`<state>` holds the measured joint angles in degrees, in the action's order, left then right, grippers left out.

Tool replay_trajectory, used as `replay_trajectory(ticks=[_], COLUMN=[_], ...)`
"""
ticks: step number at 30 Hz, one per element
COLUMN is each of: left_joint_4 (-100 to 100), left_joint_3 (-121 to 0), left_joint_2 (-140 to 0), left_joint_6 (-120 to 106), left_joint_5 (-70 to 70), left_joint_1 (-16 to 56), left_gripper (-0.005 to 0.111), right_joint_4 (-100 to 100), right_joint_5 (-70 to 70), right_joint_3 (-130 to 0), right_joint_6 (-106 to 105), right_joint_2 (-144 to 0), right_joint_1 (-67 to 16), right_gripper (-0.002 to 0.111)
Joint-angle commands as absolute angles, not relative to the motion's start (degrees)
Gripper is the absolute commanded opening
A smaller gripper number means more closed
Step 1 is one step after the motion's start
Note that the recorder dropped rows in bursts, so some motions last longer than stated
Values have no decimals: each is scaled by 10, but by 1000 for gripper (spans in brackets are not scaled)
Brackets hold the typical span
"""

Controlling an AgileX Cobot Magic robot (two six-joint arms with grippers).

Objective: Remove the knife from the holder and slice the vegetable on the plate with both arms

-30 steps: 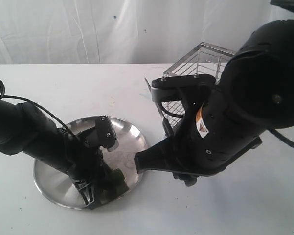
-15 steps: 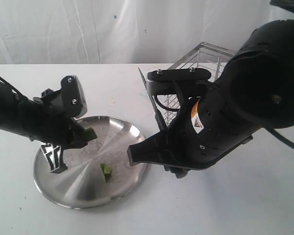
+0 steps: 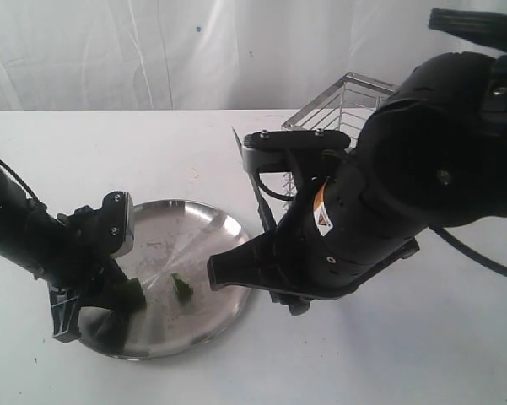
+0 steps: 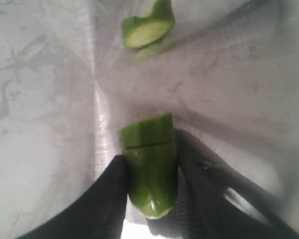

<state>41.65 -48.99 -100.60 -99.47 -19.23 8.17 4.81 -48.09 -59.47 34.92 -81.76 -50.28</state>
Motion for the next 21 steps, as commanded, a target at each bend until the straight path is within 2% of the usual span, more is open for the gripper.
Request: replay_trajectory(ticks=[1,3,5,11,14,17,21], left_joint_4=[473,495,497,522,522,522,522], left_joint_3=[-487,-487,-487,-487,-487,-487,-487], left_joint_2=[-1014,-1016,-1016,-1016,-1012,-992,-946], left_joint_6=[-1004,-1004,-1004,-1004,-1003,-998,-962], left_joint_5=[-192,-190,-193,-203,-203,-197,-159], left_joint_1=[81,81,81,81,81,81,81], left_gripper=[0,1,8,45,58,64,66], right_joint_4=[51,51,50,46,45,41,-16], right_joint_5=[-470,-469,-466,-461,-461,-460,-452], right_joint_3=[-593,-593,-593,-593,-593,-593,-593], right_joint_6=[345,345,345,345,345,341,286], right_joint_2=[-816,-816,-816,-816,-816,-816,-821], right_joint_1=[-500,-500,-500,-500,-500,-500,-500], right_gripper=[0,0,0,0,0,0,0])
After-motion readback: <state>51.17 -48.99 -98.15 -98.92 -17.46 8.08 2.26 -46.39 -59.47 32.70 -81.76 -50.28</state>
